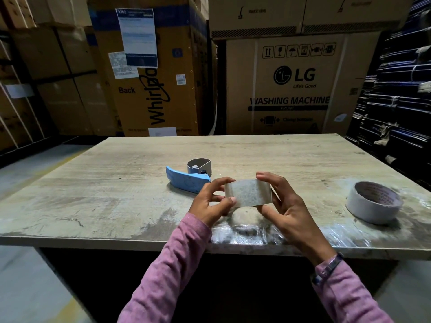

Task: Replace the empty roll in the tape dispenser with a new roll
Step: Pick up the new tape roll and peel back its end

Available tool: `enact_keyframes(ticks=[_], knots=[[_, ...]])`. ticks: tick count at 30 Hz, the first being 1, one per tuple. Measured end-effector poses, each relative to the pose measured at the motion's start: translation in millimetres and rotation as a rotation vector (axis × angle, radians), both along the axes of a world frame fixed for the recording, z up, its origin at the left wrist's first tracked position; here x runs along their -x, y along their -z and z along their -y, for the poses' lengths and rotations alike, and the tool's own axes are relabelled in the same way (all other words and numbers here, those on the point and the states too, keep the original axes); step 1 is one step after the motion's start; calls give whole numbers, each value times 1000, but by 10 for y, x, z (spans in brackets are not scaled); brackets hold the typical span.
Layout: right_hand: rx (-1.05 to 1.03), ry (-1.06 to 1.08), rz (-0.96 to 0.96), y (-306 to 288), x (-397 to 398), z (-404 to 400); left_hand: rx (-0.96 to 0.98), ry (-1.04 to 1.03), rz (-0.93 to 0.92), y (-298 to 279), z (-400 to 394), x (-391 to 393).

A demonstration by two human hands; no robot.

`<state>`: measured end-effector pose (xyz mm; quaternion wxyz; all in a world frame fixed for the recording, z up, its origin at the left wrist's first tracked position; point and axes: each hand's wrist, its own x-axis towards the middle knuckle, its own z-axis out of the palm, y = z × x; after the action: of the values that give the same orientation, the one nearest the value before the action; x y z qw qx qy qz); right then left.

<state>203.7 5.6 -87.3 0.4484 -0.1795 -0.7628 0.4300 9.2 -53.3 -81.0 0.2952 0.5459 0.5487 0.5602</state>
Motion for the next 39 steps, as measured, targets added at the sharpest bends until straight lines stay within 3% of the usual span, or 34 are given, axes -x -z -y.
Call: enact_keyframes(ticks=[9,15,27,39], knots=[[-175,109,231,-14,4,13,-62,-30,-86,26,21,12],[-155,130,219,-2,7,10,-64,-18,-21,32,33,-13],[-80,112,160,21,3,7,-71,-35,-131,58,45,4],[-62,94,129,21,5,6,-54,57,-78,37,71,39]])
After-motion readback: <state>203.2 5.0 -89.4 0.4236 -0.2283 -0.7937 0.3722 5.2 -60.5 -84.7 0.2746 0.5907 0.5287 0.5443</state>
